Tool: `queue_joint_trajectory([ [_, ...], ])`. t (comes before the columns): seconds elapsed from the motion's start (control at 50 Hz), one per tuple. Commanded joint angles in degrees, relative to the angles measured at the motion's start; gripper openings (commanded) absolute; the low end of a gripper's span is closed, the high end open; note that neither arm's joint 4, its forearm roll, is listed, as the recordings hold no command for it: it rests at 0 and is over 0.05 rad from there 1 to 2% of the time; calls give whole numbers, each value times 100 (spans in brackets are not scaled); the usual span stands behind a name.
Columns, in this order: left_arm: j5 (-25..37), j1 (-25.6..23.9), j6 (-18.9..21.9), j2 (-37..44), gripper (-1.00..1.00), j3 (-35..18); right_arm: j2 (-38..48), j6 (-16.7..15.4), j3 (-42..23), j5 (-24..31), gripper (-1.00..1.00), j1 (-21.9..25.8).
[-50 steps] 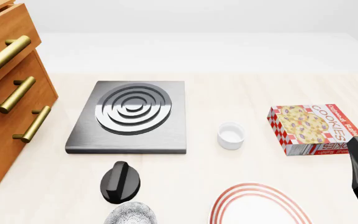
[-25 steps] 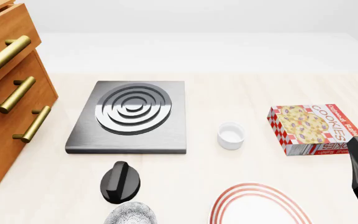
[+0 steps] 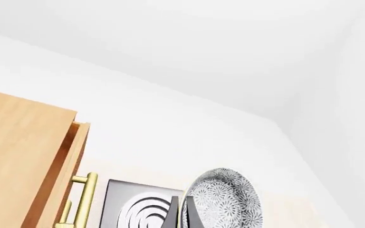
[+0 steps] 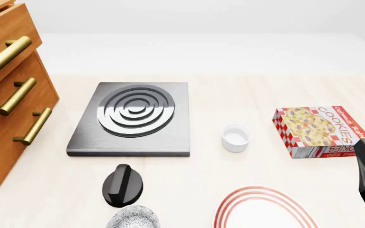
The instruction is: Pick the akita bowl on the wooden cabinet and place it on the plate.
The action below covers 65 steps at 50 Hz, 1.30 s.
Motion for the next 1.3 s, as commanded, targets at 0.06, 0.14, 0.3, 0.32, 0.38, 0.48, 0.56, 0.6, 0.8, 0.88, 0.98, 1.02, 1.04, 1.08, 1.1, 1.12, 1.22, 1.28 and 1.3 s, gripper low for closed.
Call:
queue_joint_trajectory([
  [0.06, -107, -203, 125, -18, -100, 183, 0, 0, 0, 0, 100, 0],
  [0.14, -127, -262, 156, -14, -100, 221, 0, 0, 0, 0, 100, 0],
  [0.3, -204, -375, 238, -28, -100, 381, 0, 0, 0, 1, 100, 1],
  [0.32, -207, -396, 246, -29, -100, 395, 0, 0, 0, 0, 100, 0],
  [0.38, -209, -454, 280, -35, -100, 432, 0, -1, 0, -1, 100, 1],
  [0.48, -244, -622, 353, -32, -100, 525, 0, 1, 0, 0, 100, 1],
  [0.56, -251, -740, 419, -21, -100, 530, 0, 1, 0, 0, 100, 0],
  [0.6, -263, -784, 440, -11, -100, 546, 0, 0, 0, 1, 100, -1],
  [0.8, -407, -1044, 594, 58, -100, 736, 0, 0, 0, 1, 100, 0],
  [0.88, -432, -1108, 602, 82, -100, 805, 0, 1, 0, 0, 100, 1],
  [0.98, -463, -1206, 610, 90, -100, 864, 0, 0, 0, -1, 100, 1],
  [1.02, -479, -1258, 611, 100, -100, 899, 0, -1, 0, 0, 100, 0],
  [1.04, -483, -1266, 612, 104, -100, 911, 0, -1, 0, 0, 100, 0],
  [1.08, -498, -1302, 612, 111, -100, 935, 0, 1, 0, 0, 100, 0],
  [1.1, -508, -1337, 611, 123, -100, 963, 0, 0, 0, 2, 100, 0],
  [1.12, -515, -1344, 616, 121, -100, 975, 0, -1, 0, 0, 100, -1],
  [1.22, -541, -1463, 604, 149, -100, 1031, 0, 1, 0, 0, 100, 0],
  [1.28, -535, -1562, 583, 175, -100, 1045, 0, 0, 0, 0, 100, 0],
  [1.3, -529, -1601, 575, 186, -100, 1047, 0, 0, 0, 1, 100, 1],
])
